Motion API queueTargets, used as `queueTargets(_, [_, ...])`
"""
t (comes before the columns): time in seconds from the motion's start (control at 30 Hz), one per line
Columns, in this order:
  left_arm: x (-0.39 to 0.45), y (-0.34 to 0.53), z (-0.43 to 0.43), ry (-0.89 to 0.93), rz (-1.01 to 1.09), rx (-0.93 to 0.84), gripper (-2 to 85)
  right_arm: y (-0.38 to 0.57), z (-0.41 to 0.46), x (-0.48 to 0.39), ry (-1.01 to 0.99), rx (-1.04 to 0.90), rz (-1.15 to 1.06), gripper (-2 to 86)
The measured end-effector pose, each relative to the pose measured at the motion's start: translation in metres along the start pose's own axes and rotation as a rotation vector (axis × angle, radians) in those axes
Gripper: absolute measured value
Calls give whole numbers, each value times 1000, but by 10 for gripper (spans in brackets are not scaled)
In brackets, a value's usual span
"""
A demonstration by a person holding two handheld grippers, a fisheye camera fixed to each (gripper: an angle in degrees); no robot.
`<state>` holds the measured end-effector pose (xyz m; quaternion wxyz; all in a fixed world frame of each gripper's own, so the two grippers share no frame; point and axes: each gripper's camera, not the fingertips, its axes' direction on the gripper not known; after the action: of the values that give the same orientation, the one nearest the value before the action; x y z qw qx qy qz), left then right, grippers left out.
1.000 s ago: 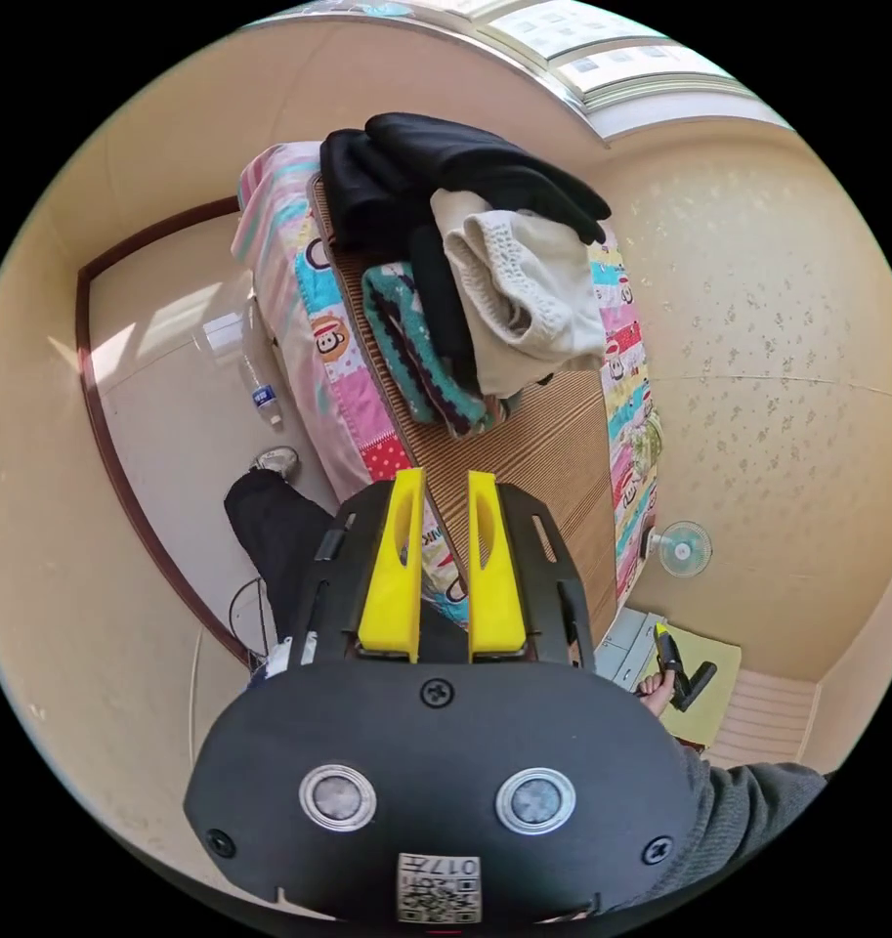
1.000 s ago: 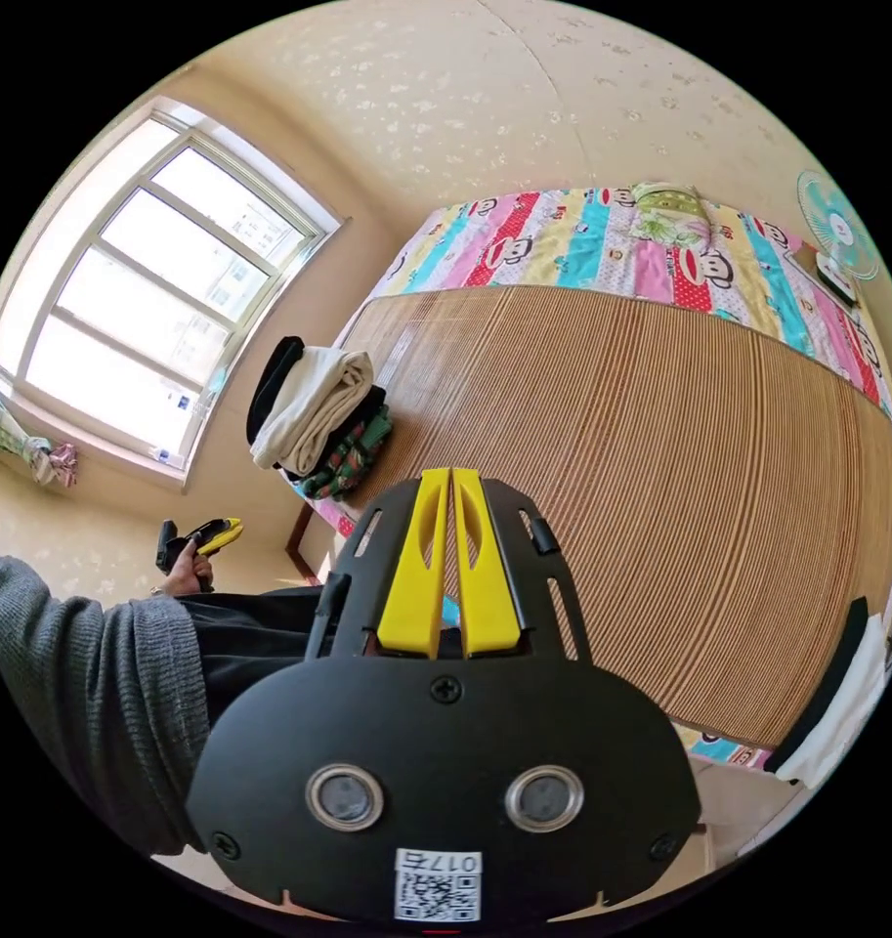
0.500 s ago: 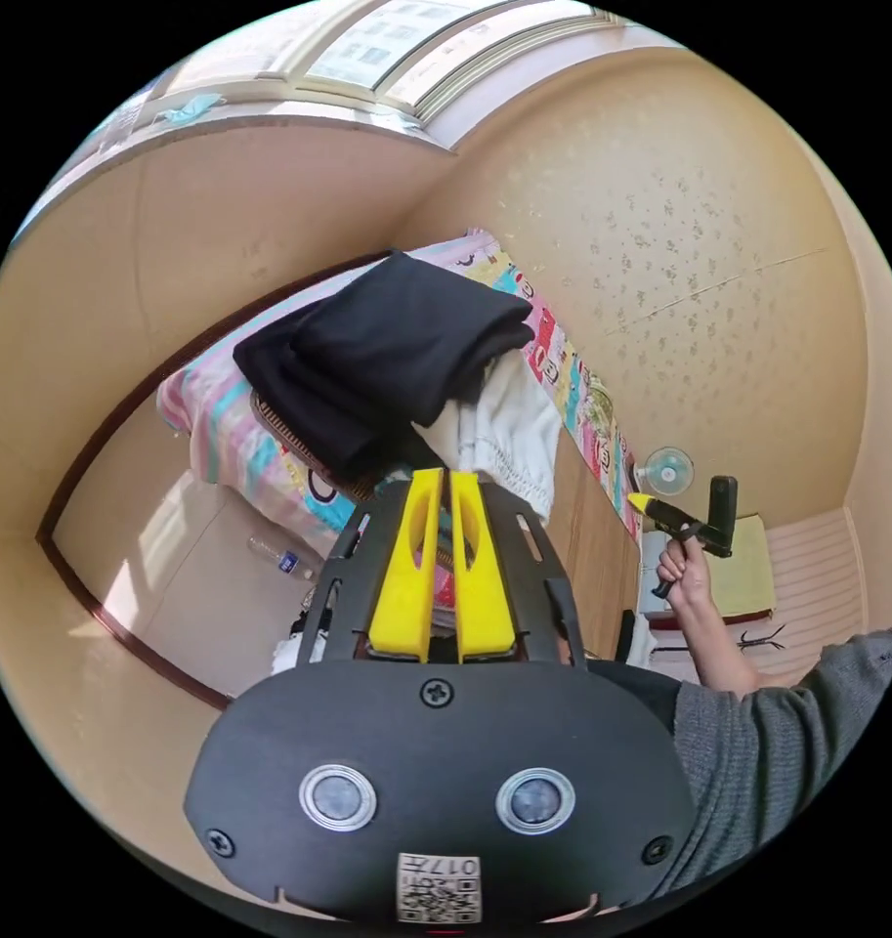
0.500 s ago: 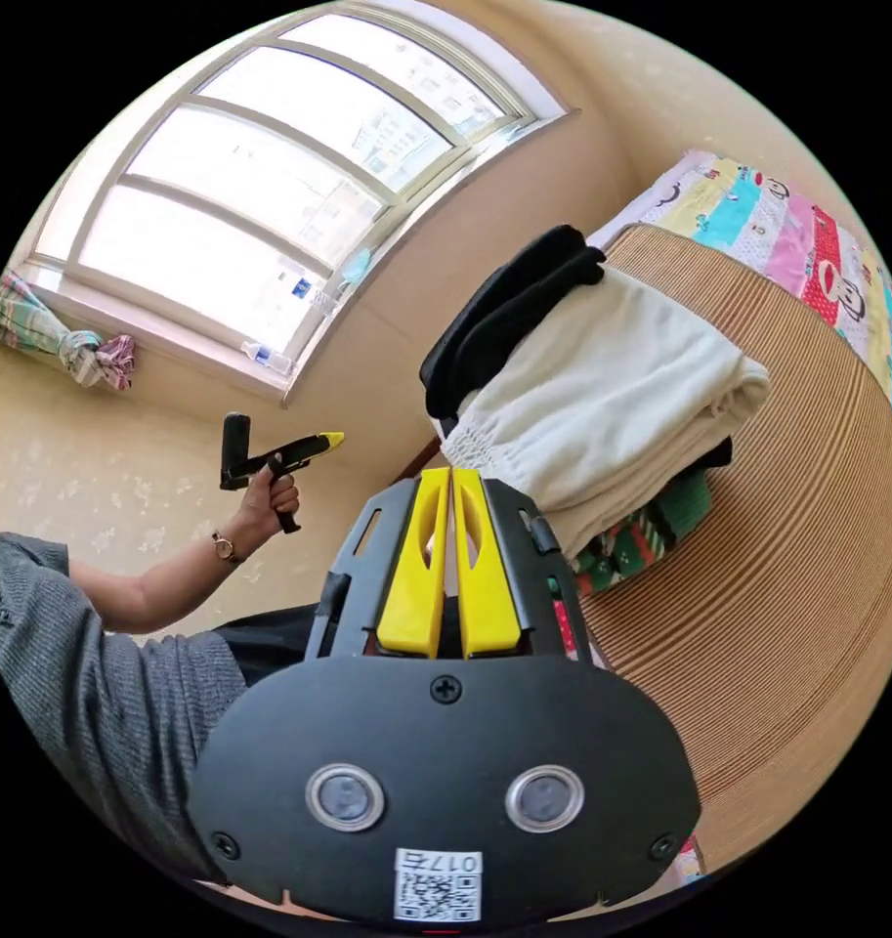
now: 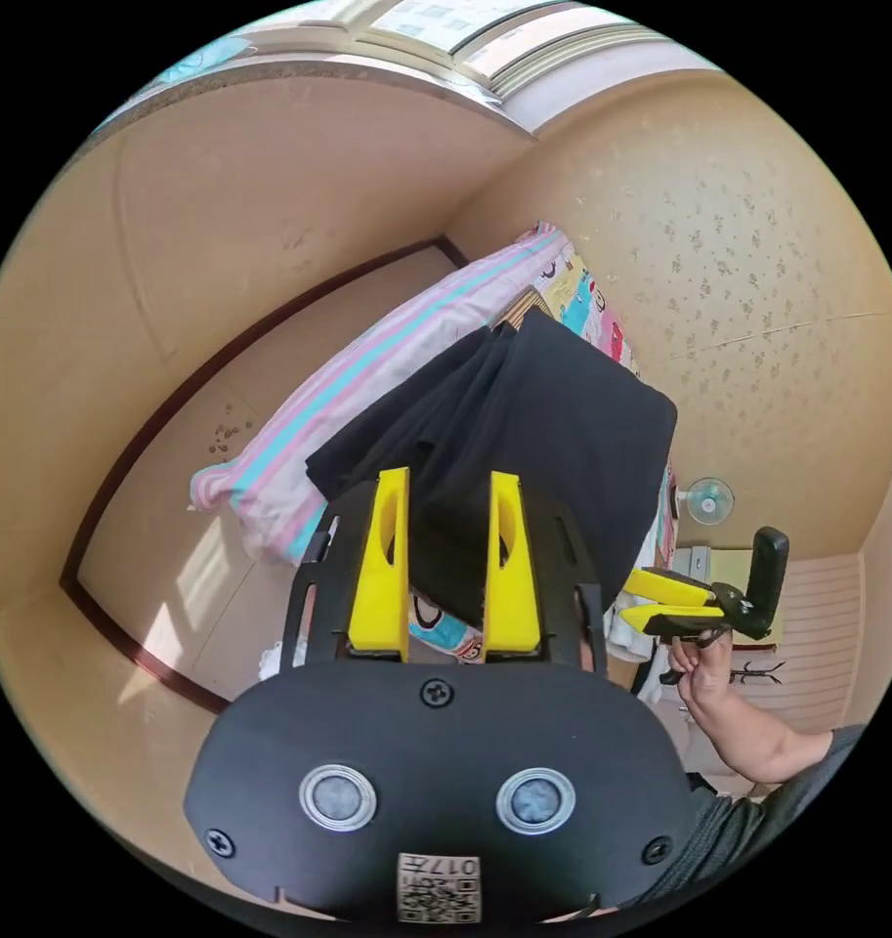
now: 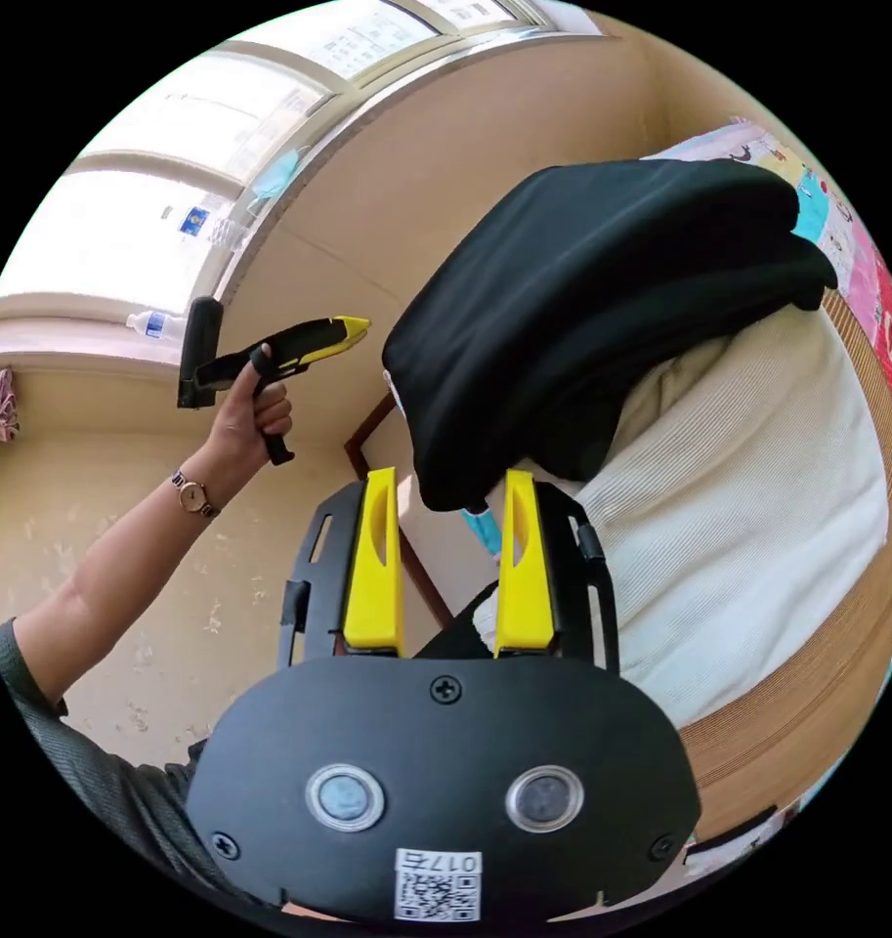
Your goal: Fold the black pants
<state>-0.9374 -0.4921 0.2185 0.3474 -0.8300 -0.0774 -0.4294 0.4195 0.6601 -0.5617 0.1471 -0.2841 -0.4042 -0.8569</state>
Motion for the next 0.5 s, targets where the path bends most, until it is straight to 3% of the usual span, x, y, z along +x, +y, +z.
queueTargets(0.1, [0, -16, 23, 77, 48, -101, 118, -8, 4, 28, -116, -1, 72, 114])
queueTargets(0.2, [7, -13, 55, 165, 57, -270, 98, -2, -11, 59, -399, 44, 63, 73])
queueTargets(0.3, [18, 5, 46, 292, 138, -269, 57, 19, -43, 87, -734, 183, 42, 60])
queueTargets(0.43, [74, 33, -12, 621, 335, -177, 48, 49, -115, 121, -1217, 500, -131, 39])
queueTargets(0.5, [115, 39, -38, 760, 431, -112, 47, 62, -154, 134, -1329, 651, -189, 29])
